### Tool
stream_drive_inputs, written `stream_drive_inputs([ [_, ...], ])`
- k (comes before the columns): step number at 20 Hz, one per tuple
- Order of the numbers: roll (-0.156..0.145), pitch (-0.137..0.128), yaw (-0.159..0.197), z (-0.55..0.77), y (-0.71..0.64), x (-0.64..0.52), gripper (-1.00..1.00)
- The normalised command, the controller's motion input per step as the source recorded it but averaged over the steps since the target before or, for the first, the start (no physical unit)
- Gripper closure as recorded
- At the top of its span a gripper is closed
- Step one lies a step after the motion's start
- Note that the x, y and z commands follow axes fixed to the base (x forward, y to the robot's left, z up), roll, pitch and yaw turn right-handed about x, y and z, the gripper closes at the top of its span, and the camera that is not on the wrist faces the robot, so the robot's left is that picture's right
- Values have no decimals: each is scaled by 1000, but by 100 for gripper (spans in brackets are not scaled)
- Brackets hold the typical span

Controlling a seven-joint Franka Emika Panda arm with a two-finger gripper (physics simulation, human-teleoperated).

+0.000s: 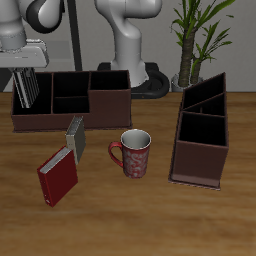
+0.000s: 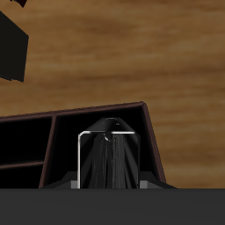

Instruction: Place the striped book into the back desk caddy's left compartment and place the red book into the back desk caddy's left compartment and place the yellow book into the left desk caddy's right compartment

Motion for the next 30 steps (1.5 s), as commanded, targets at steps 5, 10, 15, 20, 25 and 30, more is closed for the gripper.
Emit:
stream_drive_inputs([
  [5, -17, 40, -10, -185, -79, -21, 100],
  [10, -26, 43, 4, -219, -74, 37, 100],
  [15, 10, 24, 2, -151, 33, 21, 100],
  [20, -43, 38, -27, -162, -103, 94, -100],
  [25, -25, 36, -18, -163, -40, 107, -100],
  [30, 13, 1, 21, 21, 104, 53, -100],
])
